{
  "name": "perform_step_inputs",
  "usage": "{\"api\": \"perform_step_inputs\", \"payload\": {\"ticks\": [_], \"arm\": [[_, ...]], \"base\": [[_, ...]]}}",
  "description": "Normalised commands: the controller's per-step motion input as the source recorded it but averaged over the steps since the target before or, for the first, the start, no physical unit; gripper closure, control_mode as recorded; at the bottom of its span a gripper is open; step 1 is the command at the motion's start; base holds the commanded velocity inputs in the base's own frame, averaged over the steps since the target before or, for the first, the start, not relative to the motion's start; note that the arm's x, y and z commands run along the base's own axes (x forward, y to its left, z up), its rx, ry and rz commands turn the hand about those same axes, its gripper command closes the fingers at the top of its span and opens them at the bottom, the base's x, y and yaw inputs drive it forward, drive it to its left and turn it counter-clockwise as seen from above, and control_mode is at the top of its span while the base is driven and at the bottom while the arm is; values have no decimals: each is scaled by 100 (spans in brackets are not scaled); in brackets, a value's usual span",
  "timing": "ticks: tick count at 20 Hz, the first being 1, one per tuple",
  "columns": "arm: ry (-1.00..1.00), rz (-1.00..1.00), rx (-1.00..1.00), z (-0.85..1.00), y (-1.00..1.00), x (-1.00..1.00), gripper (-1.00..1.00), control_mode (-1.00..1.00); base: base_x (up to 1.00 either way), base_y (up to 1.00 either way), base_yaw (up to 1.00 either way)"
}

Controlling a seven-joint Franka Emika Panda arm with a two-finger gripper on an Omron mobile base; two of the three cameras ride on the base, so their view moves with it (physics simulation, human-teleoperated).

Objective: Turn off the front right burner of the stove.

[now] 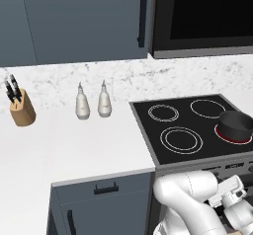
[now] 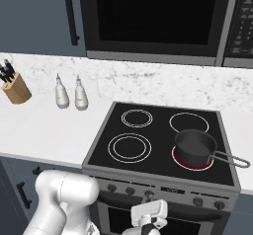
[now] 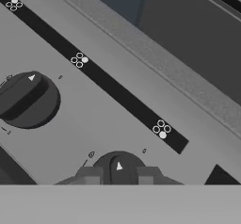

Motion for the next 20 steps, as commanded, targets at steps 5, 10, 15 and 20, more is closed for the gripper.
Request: {"api": "perform_step_inputs", "payload": {"ticks": [5,10,15,20], "arm": [[0,0,5,7,-5,2,100,-100],[5,0,20,29,-22,12,100,-100],[11,0,29,37,-36,25,100,-100],[7,0,30,42,-46,29,100,-100]], "base": [[0,0,0],[0,0,0],[0,0,0],[0,0,0]]}}
